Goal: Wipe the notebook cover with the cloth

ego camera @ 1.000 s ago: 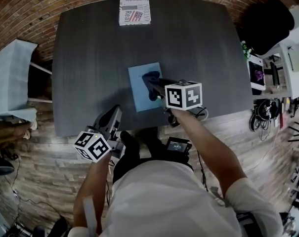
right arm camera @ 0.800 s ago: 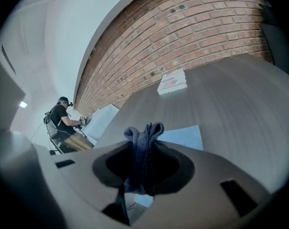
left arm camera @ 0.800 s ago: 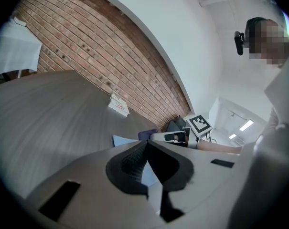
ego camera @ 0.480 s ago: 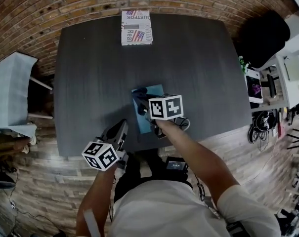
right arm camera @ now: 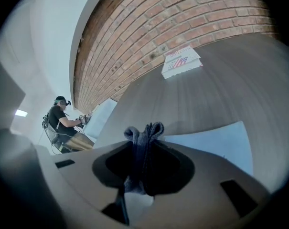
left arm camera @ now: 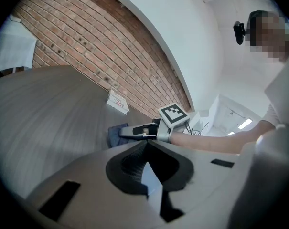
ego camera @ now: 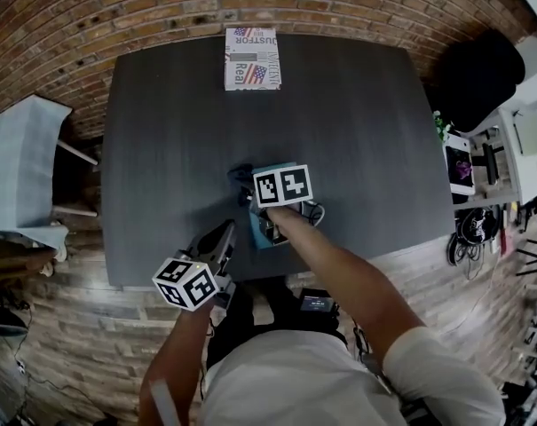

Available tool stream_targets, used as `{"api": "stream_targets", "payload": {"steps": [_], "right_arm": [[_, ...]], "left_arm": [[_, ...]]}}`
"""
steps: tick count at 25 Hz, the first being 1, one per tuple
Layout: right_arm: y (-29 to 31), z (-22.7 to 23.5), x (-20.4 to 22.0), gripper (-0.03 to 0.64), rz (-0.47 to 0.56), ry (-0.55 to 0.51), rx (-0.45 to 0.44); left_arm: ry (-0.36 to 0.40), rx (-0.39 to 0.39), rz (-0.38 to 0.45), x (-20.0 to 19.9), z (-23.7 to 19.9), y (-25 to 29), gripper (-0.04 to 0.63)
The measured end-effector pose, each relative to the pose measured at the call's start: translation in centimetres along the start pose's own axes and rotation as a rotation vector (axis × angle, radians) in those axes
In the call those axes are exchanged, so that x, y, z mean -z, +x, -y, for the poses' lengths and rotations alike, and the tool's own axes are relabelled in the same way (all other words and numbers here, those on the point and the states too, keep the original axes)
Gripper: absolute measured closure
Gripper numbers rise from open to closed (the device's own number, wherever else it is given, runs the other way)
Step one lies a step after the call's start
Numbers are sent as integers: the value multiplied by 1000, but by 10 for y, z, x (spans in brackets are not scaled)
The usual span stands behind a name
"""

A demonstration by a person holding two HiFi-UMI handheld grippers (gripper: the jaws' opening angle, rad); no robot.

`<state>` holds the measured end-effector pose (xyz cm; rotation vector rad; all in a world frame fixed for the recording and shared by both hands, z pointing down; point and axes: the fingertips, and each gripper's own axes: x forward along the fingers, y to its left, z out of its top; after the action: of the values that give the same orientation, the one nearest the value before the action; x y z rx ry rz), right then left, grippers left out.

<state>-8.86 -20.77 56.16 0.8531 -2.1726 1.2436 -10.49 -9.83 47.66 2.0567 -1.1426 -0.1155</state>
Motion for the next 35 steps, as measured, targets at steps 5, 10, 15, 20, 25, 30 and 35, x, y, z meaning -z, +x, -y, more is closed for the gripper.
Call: {"api": "stream_targets", "payload": {"steps": [5,10,15,20,25,30,35], "right_arm": [[2,27,4,502,-11,7,62],[-3,42,4,502,-20,-13,100],[-14,57,3,502,-21,-42,138],[-28,76,2,503,-12,-33,172],[-42,93,1,503,-8,-33,205],[-54,108,-2,503,-5,-38,240],[-69,126,-3,503,-1,-42,291]], "left_arm": [[0,-6,-10,2,0,-1,588],[4,-7,-16,2,0,3,588],[9,-1,-23,3,4,8,588],[11,10,-29,4,10,15,588],[13,21,-36,7,16,23,588],[14,33,-40,9,22,31,588],[12,41,-40,12,26,35,588]]}}
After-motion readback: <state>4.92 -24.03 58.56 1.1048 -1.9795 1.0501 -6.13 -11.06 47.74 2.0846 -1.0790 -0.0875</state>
